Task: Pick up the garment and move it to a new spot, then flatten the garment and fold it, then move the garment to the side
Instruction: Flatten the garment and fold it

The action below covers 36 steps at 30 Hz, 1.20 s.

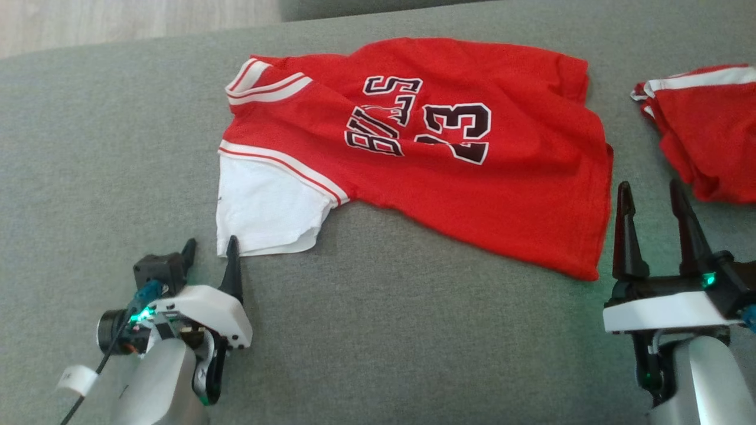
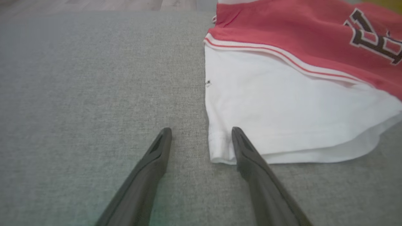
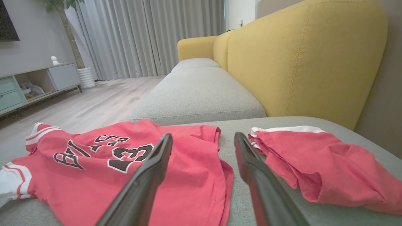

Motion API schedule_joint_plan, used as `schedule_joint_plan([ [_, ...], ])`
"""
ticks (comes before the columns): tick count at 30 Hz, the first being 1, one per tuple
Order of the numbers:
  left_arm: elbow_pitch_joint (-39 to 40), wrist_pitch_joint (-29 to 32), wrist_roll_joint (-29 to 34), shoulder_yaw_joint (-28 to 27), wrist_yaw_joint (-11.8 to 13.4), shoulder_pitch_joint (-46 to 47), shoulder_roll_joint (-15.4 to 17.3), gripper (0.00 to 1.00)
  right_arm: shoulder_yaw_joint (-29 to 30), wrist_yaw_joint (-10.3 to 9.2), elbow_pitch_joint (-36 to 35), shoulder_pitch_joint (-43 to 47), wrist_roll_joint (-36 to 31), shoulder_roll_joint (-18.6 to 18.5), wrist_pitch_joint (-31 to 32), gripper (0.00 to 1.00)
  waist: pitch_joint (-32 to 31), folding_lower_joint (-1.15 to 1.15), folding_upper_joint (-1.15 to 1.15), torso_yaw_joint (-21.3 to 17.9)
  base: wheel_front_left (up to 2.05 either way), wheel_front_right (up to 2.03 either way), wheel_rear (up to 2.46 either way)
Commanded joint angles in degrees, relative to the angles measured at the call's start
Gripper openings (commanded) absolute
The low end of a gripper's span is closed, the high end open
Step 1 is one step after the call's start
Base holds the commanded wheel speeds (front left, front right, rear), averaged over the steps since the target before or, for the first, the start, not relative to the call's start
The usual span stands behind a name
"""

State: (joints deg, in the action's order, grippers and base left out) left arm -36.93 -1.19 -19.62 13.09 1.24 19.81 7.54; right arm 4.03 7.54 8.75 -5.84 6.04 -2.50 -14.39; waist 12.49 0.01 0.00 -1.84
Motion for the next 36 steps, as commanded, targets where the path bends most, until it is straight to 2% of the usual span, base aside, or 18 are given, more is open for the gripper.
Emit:
schedule_joint_plan([
  [1,0.57,-0.02,-0.24,-1.35,0.28,2.12,1.61,1.0,-1.33,-0.05,-2.02,-1.89,0.08,-0.38,-0.61,1.0,0.46,-0.01,0.0,-0.5,0.0,0.0,0.0],
  [5,-0.93,0.79,-0.4,-0.72,-0.28,2.79,1.65,1.0,-1.0,-0.05,-2.09,-1.95,0.19,-0.38,-0.61,1.0,0.82,-0.01,0.0,-0.94,0.0,0.0,0.0],
  [6,-1.22,1.2,-0.44,-0.37,-0.7,2.87,1.61,0.95,-0.97,-0.05,-2.06,-1.95,0.19,-0.38,-0.61,1.0,0.84,-0.01,0.0,-1.01,0.0,0.0,0.0],
  [7,-1.46,1.61,-0.45,-0.01,-1.08,2.93,1.57,0.45,-0.95,-0.05,-2.02,-1.95,0.18,-0.38,-0.61,1.0,0.81,-0.01,0.0,-1.06,0.0,0.0,0.0],
  [8,-1.61,1.9,-0.45,0.32,-1.42,2.96,1.55,0.0,-0.95,-0.05,-1.96,-1.95,0.18,-0.38,-0.61,1.0,0.74,-0.01,0.0,-1.12,0.0,0.0,0.0],
  [15,-1.45,1.71,-0.81,1.32,-2.79,2.49,1.54,0.0,-0.77,-0.05,-1.3,-1.98,0.18,-0.38,-0.61,1.0,-0.44,-0.01,0.0,-1.38,0.0,0.0,0.0],
  [19,0.74,-2.2,-1.16,0.25,-2.07,2.75,1.82,0.0,-0.57,-0.05,0.23,-1.54,-0.25,-0.38,-0.61,1.0,-1.51,-0.01,0.0,-1.49,0.0,0.0,0.0],
  [21,2.61,-5.04,-1.22,-0.27,-1.86,2.95,1.89,0.0,1.54,-0.05,1.56,-1.33,-0.34,-0.38,-0.56,1.0,-2.09,-0.01,0.0,-1.5,0.0,0.0,0.0],
  [27,7.45,-11.64,-1.01,-1.34,-0.97,2.33,1.6,0.0,1.75,-0.05,7.67,-0.49,0.2,-0.38,3.07,1.0,-4.15,-0.01,0.0,-1.45,0.0,0.0,0.0],
  [30,10.06,-12.81,-0.64,-1.69,-0.36,1.27,1.36,0.0,0.62,-0.05,10.89,-0.53,3.17,-0.38,4.88,1.0,-4.82,-0.01,0.0,-1.36,0.0,0.0,0.0],
  [36,14.76,-13.63,0.24,-2.34,0.0,-0.01,1.25,0.0,-3.59,-0.05,16.56,-0.94,3.92,-0.38,8.66,1.0,-4.78,-0.01,0.0,-0.56,0.0,0.0,0.0],
])
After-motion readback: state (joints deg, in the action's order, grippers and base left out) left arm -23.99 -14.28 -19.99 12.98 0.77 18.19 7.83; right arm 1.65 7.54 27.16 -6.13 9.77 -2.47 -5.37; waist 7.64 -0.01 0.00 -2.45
